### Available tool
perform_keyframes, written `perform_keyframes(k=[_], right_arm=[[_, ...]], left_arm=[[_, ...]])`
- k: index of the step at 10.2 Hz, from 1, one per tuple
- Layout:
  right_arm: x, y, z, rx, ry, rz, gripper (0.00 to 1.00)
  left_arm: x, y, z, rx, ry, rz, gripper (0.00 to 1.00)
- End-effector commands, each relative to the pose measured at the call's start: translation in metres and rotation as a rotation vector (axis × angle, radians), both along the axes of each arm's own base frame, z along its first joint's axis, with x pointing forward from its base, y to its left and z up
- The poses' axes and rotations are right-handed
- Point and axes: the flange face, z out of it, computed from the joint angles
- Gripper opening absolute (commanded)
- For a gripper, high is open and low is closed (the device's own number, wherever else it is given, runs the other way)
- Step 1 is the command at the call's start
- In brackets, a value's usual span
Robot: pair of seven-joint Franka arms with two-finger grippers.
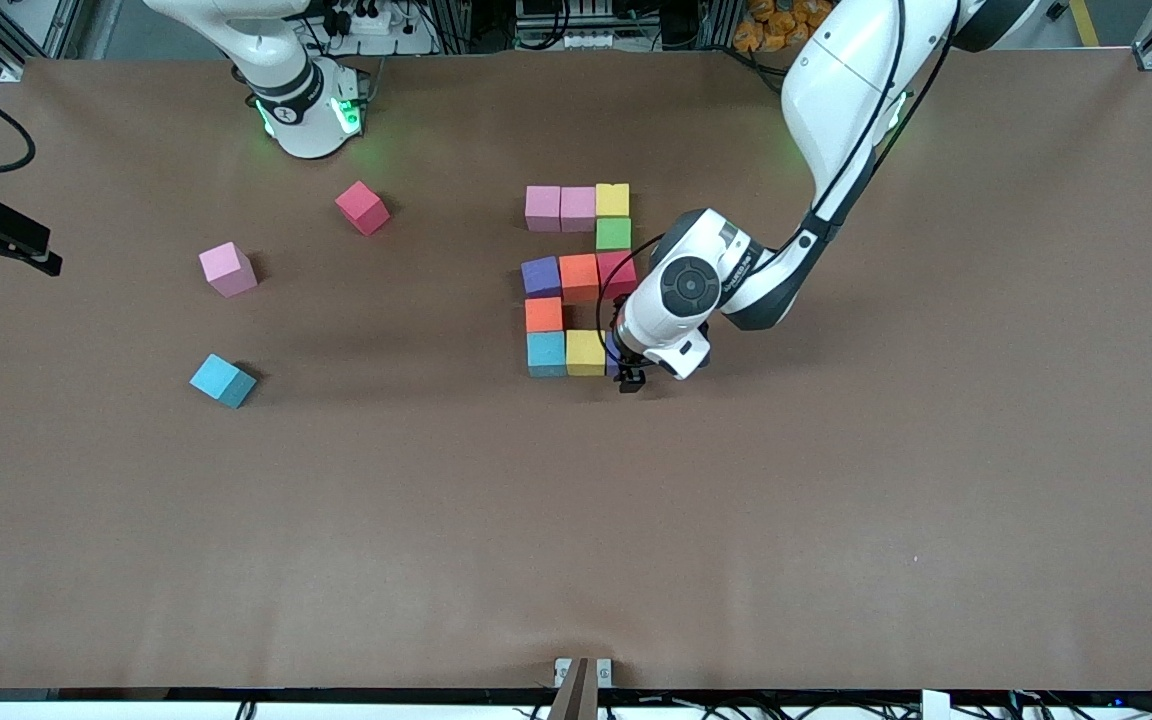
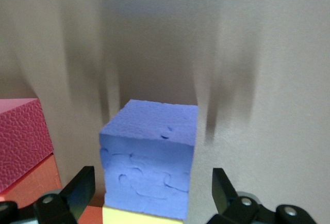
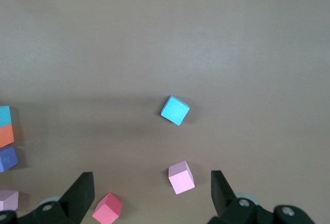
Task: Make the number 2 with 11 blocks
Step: 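Lower the purple cube beside the yellow cube with the left gripper, then open the left gripper and lift it away from the shape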
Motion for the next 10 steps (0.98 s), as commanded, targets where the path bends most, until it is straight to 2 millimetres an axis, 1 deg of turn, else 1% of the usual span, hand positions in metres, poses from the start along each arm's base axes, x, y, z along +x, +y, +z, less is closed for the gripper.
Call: perform_keyframes(k=[1,3,4,6,7,9,10], right_arm=[[0.001,0.003,0.003,0.011,-0.004,-0.005,1.0],[0.0,0.002,0.002,0.011,-0.003,-0.007,1.0],[0.0,0.002,0.002,0.011,-0.003,-0.007,1.0],[0.001,0.004,0.002,0.011,-0.003,-0.004,1.0],[0.001,0.003,0.002,0.011,-0.004,-0.005,1.0],[0.001,0.003,0.002,0.011,-0.003,-0.005,1.0],[-0.001,0.004,0.002,0.01,0.003,-0.002,1.0]], left_arm=[[0.007,0.004,0.017,-0.025,-0.022,-0.012,1.0],[0.019,0.001,0.034,-0.049,-0.05,-0.004,1.0],[0.028,0.003,0.045,-0.065,-0.068,0.001,1.0],[0.038,0.002,0.07,-0.086,-0.104,0.012,1.0],[0.047,0.002,0.094,-0.102,-0.137,0.021,1.0],[0.069,0.014,0.139,-0.115,-0.206,0.034,1.0],[0.079,0.023,0.163,-0.114,-0.256,-0.001,1.0]])
